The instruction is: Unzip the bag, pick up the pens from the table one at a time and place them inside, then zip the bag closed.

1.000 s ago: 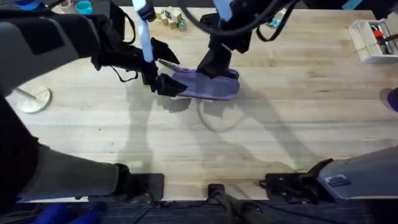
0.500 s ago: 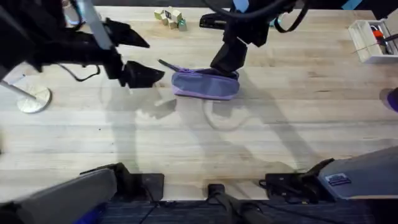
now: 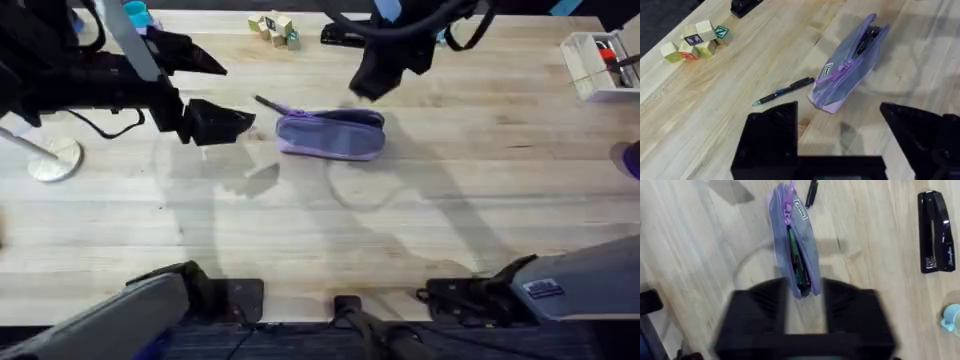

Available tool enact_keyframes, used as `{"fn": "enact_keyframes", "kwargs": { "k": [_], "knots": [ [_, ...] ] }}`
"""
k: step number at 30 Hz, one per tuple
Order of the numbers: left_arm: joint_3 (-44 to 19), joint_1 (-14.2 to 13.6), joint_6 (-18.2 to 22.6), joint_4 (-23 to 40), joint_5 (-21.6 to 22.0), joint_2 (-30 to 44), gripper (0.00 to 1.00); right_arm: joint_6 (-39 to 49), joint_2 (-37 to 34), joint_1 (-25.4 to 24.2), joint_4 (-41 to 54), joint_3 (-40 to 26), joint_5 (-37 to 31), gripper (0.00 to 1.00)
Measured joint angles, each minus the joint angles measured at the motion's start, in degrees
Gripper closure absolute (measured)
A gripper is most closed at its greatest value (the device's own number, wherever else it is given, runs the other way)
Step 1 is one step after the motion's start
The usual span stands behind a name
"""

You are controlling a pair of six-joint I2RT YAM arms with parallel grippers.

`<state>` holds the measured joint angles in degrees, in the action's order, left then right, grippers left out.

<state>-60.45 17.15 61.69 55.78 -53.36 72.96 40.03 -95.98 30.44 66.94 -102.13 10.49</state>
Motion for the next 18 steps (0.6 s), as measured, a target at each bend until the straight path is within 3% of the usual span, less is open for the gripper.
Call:
{"fn": "enact_keyframes", "kwargs": {
  "k": [2, 3, 11, 18],
  "knots": [
    [0.0, 0.0, 0.0, 0.15, 0.04, 0.01, 0.008, 1.15, 0.0, 0.0, 0.03, 0.0, -0.01, 0.9],
    [0.0, 0.0, 0.0, 0.2, 0.07, 0.01, 0.008, 2.03, 0.0, -0.02, 0.23, 0.0, -0.03, 0.953],
    [0.0, -0.02, 0.0, 0.19, 0.7, 0.01, 0.008, 6.51, -1.99, -0.02, 0.66, -0.11, 0.25, 0.971],
    [0.0, 0.0, 0.0, 0.19, 0.72, 0.0, 0.008, 11.63, -9.63, -0.02, 0.66, -0.11, 0.23, 0.971]
  ]
}}
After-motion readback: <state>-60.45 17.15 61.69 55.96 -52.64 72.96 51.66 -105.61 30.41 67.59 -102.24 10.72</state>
